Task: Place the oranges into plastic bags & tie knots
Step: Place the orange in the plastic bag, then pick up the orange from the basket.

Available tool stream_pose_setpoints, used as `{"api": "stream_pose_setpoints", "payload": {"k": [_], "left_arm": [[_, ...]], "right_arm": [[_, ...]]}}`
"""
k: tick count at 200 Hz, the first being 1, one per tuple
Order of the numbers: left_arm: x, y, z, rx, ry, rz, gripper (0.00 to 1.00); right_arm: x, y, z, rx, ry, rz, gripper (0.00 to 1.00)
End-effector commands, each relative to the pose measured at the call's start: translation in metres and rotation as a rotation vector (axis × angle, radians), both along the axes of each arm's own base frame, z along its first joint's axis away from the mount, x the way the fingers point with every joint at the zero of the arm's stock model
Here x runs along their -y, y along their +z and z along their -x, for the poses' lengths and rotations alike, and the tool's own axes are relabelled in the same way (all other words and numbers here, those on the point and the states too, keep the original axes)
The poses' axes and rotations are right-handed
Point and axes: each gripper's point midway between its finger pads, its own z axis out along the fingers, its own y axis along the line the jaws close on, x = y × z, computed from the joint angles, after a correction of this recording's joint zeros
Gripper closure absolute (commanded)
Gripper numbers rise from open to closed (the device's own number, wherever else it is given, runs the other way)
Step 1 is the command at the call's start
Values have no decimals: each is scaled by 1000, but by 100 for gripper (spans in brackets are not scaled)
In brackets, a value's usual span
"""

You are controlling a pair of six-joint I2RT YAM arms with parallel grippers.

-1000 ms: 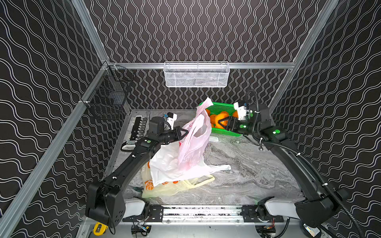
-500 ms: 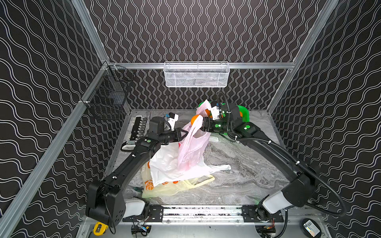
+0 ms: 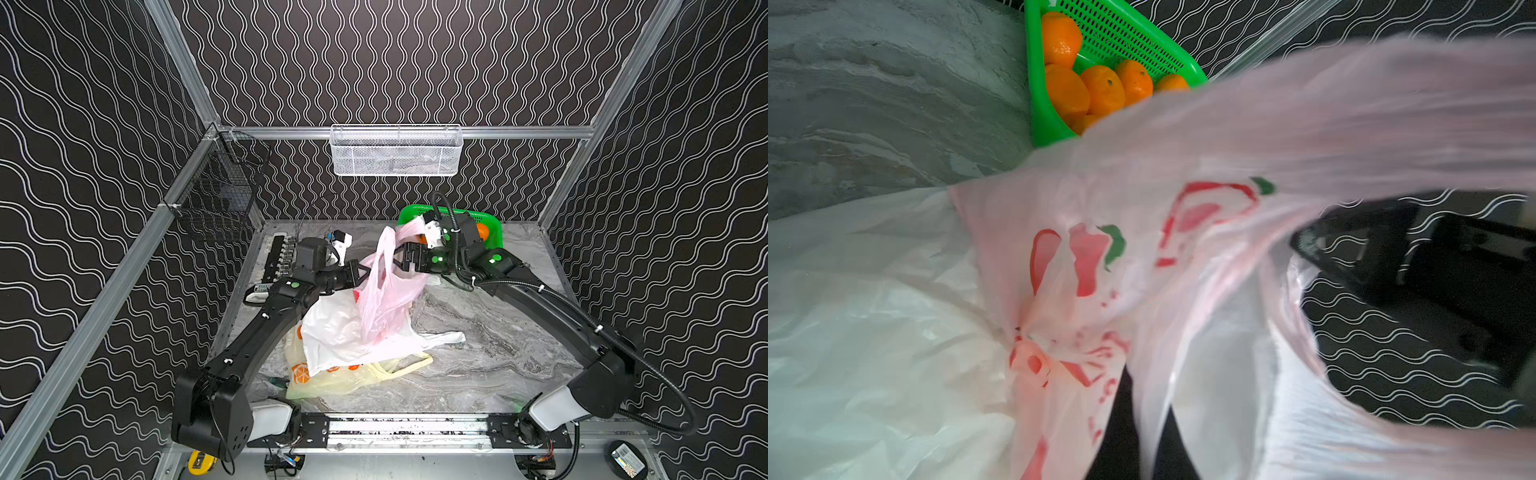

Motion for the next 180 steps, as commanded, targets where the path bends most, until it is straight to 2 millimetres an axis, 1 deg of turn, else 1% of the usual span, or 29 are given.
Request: {"api": "stream_pose_setpoints", "payload": {"k": [1, 15, 29, 51, 69, 85, 104, 108, 109, 111, 117, 122, 129, 133, 135, 148, 150, 153, 167, 180], "left_arm": [[-12, -2, -2, 23, 12, -104, 100], [-20, -4, -2, 23, 26, -168, 100], [-28, -6, -2, 24, 40, -235, 100], [-39, -10, -2, 15, 54, -321, 100], [-48, -13, -2, 11, 76, -372, 100], [-56, -16, -3, 0, 100, -417, 100], [-62, -20, -5, -14, 115, -457, 100], [-62, -21, -5, -16, 116, -461, 100], [-62, -21, -5, -17, 115, -463, 100], [-63, -21, -5, -18, 116, -466, 100], [-64, -22, -6, -20, 121, -476, 100], [-65, -22, -6, -21, 122, -484, 100], [-67, -22, -7, -23, 125, -497, 100], [-68, -23, -7, -26, 127, -505, 100], [-69, -23, -8, -24, 129, -510, 100], [-72, -24, -9, -28, 138, -538, 100], [-73, -24, -9, -28, 138, -542, 100], [-73, -24, -10, -27, 139, -547, 100], [-75, -24, -11, -29, 141, -571, 100], [-74, -23, -12, -23, 139, -591, 100]], "right_arm": [[23, 5, 7, 54, -56, 45, 0], [42, 10, 10, 96, -132, 45, 0], [56, 8, 18, 139, -151, 52, 0], [72, -3, 32, 203, -146, 82, 0], [98, -17, 25, 213, -228, 182, 0], [131, -34, 7, 155, -360, 265, 0], [159, -49, -19, 72, -428, 260, 0], [158, -52, -23, 51, -425, 262, 0], [164, -53, -26, 43, -442, 264, 0], [170, -55, -31, 31, -457, 264, 0], [178, -62, -41, -9, -477, 283, 0], [182, -67, -48, -37, -482, 301, 1], [188, -80, -58, -88, -492, 343, 1], [190, -80, -64, -101, -499, 358, 2], [191, -86, -66, -118, -501, 372, 2], [198, -101, -86, -178, -506, 400, 2], [199, -104, -88, -191, -508, 401, 2], [200, -102, -93, -195, -511, 396, 2], [210, -117, -114, -261, -533, 391, 3], [215, -130, -127, -331, -530, 375, 5]]}}
